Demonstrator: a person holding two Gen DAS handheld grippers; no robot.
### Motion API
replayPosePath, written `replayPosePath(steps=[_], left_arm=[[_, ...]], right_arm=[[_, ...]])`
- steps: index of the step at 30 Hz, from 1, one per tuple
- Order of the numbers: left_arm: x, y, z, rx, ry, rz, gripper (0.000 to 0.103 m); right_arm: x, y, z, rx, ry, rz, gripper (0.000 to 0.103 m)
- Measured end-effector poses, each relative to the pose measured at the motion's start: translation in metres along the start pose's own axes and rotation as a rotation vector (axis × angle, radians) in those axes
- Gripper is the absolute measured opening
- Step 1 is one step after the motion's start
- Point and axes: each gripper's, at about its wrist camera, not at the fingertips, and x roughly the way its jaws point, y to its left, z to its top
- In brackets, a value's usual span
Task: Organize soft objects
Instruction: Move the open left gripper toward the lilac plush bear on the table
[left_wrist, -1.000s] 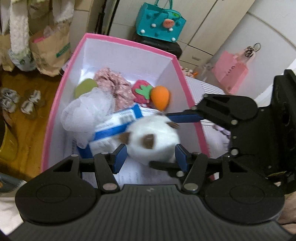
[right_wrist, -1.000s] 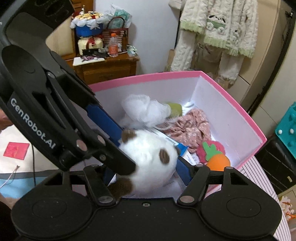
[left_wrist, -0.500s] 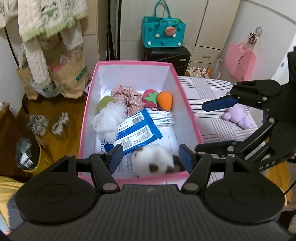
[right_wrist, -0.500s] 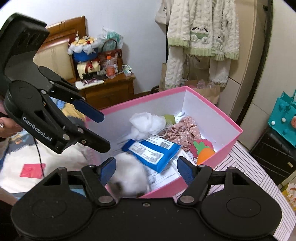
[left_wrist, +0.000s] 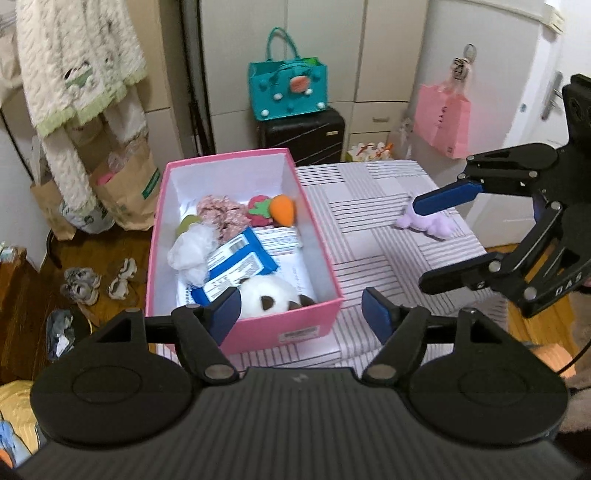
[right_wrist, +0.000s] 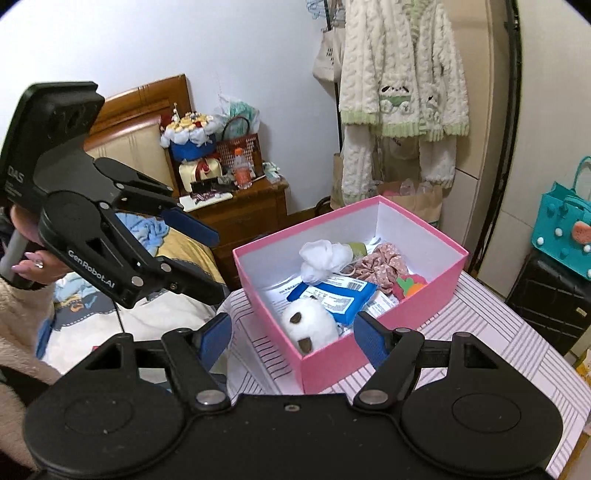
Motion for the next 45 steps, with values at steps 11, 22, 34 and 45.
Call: replayPosePath(steps=[11, 22, 34, 45], left_arm=[[0.014, -0.058, -0.002, 0.129, 0.036, -0.11, 0.073], [0.074, -0.101, 0.011, 0.168, 0.027, -0.223, 0.073], [0.151, -0.129, 0.026, 0.133, 0.048, -0.331, 0.073], [0.213, -0.134, 0.038, 0.008, 0.009, -0.349, 0.073]], right_arm=[[-0.04, -0.008, -0.055, 0.073, -0.016, -0.076, 0.077], [-0.058, -0.047, -0.11, 0.182, -0.004, -0.187, 0.078], [-0.039, -0.106, -0.161, 0.286, -0.026, -0.254, 0.078], [-0.007, -0.158, -0.192, 0.224, -0.13, -0.408, 0.078]])
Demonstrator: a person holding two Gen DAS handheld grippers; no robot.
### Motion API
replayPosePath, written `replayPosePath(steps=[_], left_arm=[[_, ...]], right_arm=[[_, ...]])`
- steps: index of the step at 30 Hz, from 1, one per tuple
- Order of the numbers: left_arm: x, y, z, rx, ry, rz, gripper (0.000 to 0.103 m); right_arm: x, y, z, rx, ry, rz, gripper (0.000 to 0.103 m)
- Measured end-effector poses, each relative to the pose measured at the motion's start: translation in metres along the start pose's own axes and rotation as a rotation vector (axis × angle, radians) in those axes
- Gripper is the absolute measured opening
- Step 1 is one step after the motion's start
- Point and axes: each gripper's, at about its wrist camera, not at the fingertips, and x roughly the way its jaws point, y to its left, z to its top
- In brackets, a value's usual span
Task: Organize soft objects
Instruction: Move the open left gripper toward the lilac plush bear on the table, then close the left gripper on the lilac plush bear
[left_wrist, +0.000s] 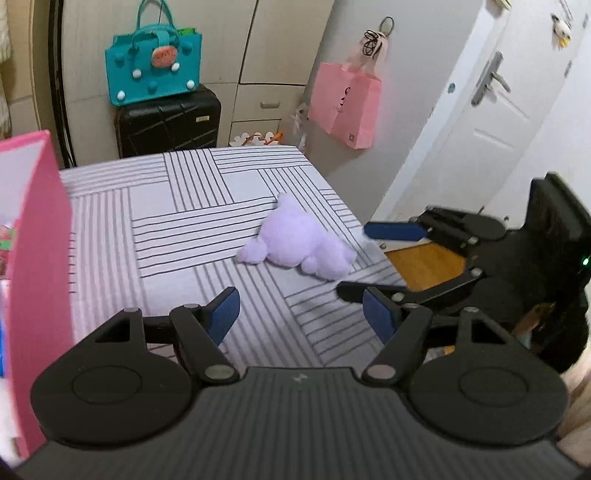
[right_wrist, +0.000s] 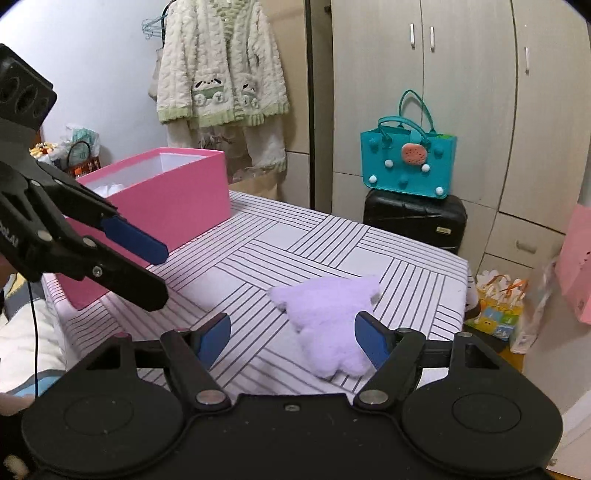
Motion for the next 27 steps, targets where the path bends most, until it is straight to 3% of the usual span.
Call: replayPosePath(steps=[3, 7, 10, 15, 17, 19, 21, 22, 27], left_arm=[[0.017, 0.0, 0.005, -0.024, -0.019, 0.019, 0.073], [0.035, 0.001, 0.013, -0.059, -0.055, 0.045, 0.075], [0.048, 0.001, 0.017, -0.088, -0.059, 0.026, 0.075], [0.071, -0.007, 0.02, -0.08, -0.041, 0.102, 0.074], [0.079, -0.005, 0.019, -0.103, -0.03, 0.097, 0.073], [0.086, -0.003, 0.017, -0.145, -0.008, 0.085, 0.073], [0.093, -0.001, 0.013, -0.209, 0.035, 0.09, 0.072], [0.093, 0.0, 0.01, -0.252, 0.041, 0.084, 0.072], [0.091, -0.002, 0.007, -0.303, -0.007, 0.056, 0.071]], right_arm=[[0.015, -0.017, -0.001, 0.064, 0.001, 0.027, 0.078], [0.03, -0.031, -0.006, 0.068, 0.01, 0.001, 0.078], [0.04, -0.032, -0.007, 0.024, 0.052, -0.005, 0.079], [0.053, -0.037, -0.008, 0.054, 0.069, -0.014, 0.079], [0.056, -0.036, -0.008, 0.034, 0.056, -0.015, 0.079], [0.06, -0.035, -0.008, 0.012, 0.059, -0.018, 0.077], [0.065, -0.034, -0.009, 0.005, 0.082, -0.021, 0.066], [0.068, -0.034, -0.01, 0.017, 0.116, -0.025, 0.066], [0.063, -0.027, -0.01, 0.075, 0.119, -0.006, 0.061]])
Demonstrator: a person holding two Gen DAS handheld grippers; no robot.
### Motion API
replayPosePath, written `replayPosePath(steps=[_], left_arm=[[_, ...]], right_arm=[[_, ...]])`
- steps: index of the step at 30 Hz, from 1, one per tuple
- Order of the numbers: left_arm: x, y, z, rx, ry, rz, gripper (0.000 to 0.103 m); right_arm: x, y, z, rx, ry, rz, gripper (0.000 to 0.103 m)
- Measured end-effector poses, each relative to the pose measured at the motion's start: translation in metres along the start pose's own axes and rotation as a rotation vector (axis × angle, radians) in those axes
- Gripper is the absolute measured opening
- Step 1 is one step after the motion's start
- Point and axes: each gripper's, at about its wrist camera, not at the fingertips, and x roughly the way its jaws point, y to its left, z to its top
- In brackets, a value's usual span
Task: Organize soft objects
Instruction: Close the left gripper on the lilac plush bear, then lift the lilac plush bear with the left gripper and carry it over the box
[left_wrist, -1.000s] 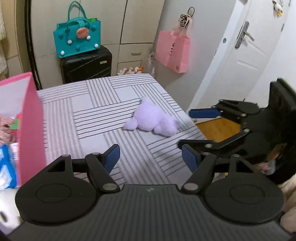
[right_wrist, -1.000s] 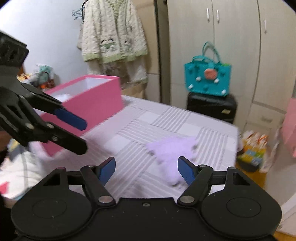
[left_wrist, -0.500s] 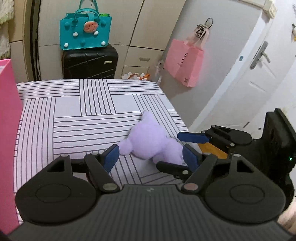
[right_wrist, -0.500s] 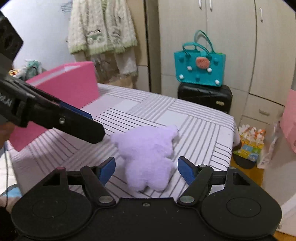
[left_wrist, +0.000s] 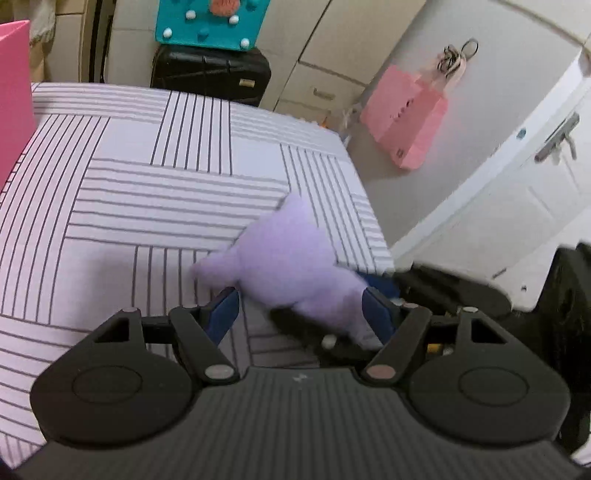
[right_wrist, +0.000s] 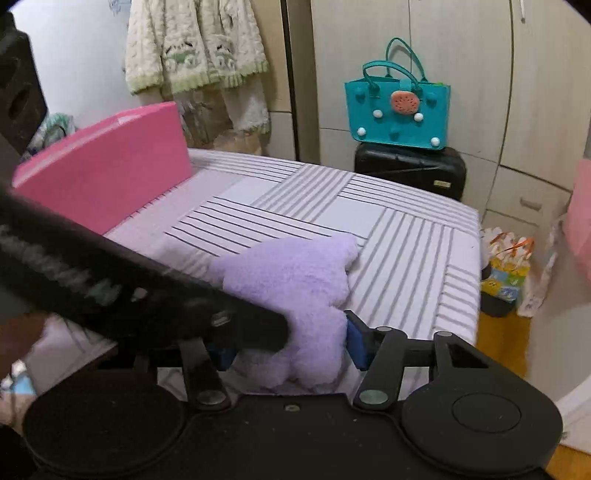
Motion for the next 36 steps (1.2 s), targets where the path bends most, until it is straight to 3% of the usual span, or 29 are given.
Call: replayPosePath(steps=[4, 6, 11, 24, 29, 36], left_arm=[[0.006, 0.004, -0.005, -0.056, -0.031, 0.002, 0.063], [0.007, 0.01, -0.006, -0.114, -0.036, -0.031, 0.055], [0.004, 0.016, -0.01, -0.149, -0.066, -0.042, 0.05], [-0.03, 0.007, -0.021, -0.023, -0.109, -0.083, 0.049], [-0.054, 0.014, -0.029, 0.019, -0.096, -0.145, 0.049], [-0.094, 0.009, -0.033, 0.147, -0.074, -0.112, 0.049]], right_arm=[[0.001, 0.0, -0.004, 0.045, -0.026, -0.01, 0.058], [0.001, 0.0, -0.006, 0.083, -0.036, -0.022, 0.057], [0.001, 0.012, -0.01, 0.081, -0.058, -0.075, 0.054], [-0.026, 0.037, -0.013, 0.119, -0.116, -0.124, 0.053], [-0.045, 0.059, -0.016, 0.112, -0.122, -0.138, 0.054], [-0.064, 0.089, -0.007, 0.111, -0.105, -0.109, 0.054]])
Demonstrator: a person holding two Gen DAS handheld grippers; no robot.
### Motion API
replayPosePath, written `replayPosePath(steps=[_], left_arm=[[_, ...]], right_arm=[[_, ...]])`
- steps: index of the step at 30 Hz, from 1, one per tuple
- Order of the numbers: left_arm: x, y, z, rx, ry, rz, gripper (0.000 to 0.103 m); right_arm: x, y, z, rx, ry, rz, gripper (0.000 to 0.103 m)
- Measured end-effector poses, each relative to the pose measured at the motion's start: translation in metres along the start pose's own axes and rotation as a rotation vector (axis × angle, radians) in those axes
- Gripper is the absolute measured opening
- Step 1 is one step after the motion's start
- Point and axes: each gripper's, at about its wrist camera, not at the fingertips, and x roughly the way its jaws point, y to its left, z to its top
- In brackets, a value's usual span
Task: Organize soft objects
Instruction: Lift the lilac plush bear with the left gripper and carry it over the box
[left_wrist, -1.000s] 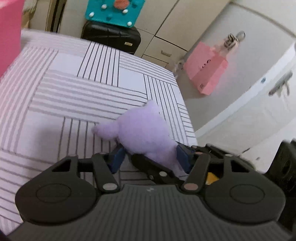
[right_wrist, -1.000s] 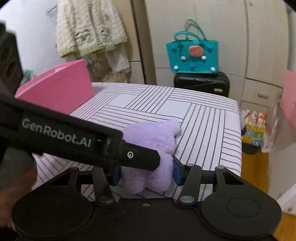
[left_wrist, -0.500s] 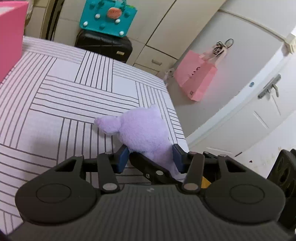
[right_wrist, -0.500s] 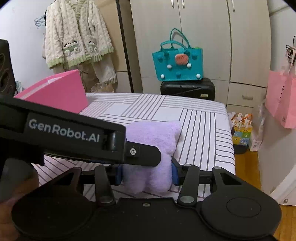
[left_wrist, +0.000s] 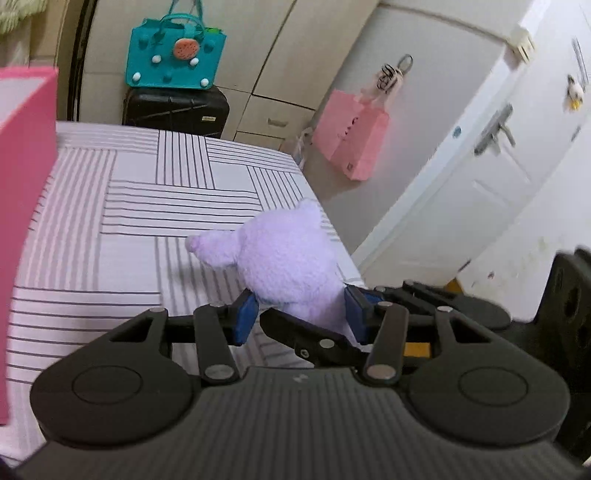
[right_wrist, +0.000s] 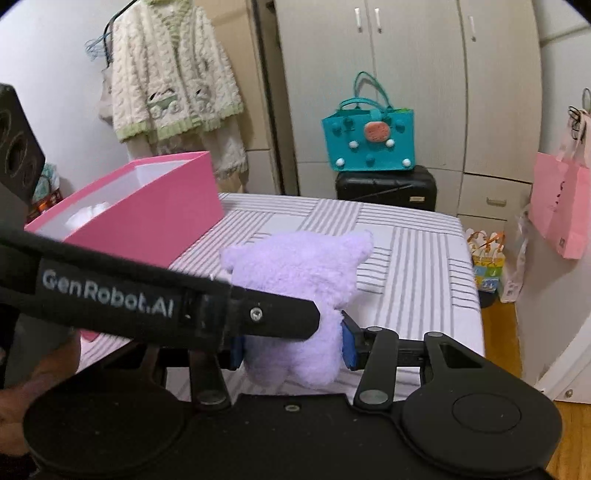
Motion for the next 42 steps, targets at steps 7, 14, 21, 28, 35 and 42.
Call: replayPosePath(steps=[7, 14, 21, 28, 35, 42], left_arm=[[-0.05, 0.007, 0.002, 0.045, 0.006, -0.017, 0.049], [-0.098, 0.023, 0.001, 0.039, -0.058, 0.015, 0.048], [-0.134, 0.044, 0.014, 0.0, -0.113, 0.058, 0.048], [-0.17, 0.066, 0.036, -0.013, -0.171, 0.124, 0.047], [-0.183, 0.098, 0.054, -0.047, -0.214, 0.146, 0.044], [-0.172, 0.143, 0.078, -0.144, -0.217, 0.16, 0.043]], right_arm=[[-0.021, 0.035, 0.014, -0.045, 0.005, 0.067, 0.054], [-0.029, 0.069, 0.028, -0.098, -0.037, 0.197, 0.054], [-0.024, 0.104, 0.053, -0.16, -0.068, 0.266, 0.054], [-0.012, 0.129, 0.087, -0.184, -0.095, 0.352, 0.054], [0.014, 0.149, 0.113, -0.135, -0.076, 0.438, 0.054], [0.059, 0.156, 0.143, -0.152, -0.021, 0.483, 0.054]])
